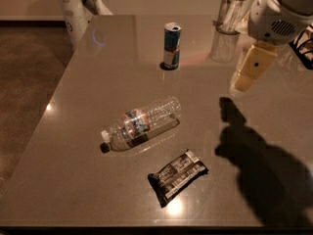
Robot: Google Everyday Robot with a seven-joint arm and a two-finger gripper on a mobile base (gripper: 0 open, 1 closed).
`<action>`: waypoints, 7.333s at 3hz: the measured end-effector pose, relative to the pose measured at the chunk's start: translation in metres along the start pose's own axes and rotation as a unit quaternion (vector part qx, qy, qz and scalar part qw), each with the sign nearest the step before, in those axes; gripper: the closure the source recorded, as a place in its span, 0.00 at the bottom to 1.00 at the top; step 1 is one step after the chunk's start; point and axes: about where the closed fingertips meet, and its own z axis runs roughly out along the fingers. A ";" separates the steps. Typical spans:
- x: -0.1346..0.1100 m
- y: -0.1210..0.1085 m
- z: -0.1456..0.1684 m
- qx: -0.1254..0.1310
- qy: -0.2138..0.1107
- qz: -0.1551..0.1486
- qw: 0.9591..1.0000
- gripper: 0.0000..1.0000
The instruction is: Knock redbull can over
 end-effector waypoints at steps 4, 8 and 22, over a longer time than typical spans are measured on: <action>-0.091 -0.132 0.099 0.009 -0.143 0.122 0.982 0.00; -0.148 -0.160 0.152 -0.019 -0.219 0.162 0.962 0.18; -0.158 -0.023 0.173 -0.129 0.057 -0.160 0.977 0.00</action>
Offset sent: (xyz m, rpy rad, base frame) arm 0.1572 0.0475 -0.0193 0.2825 -0.0602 -0.1573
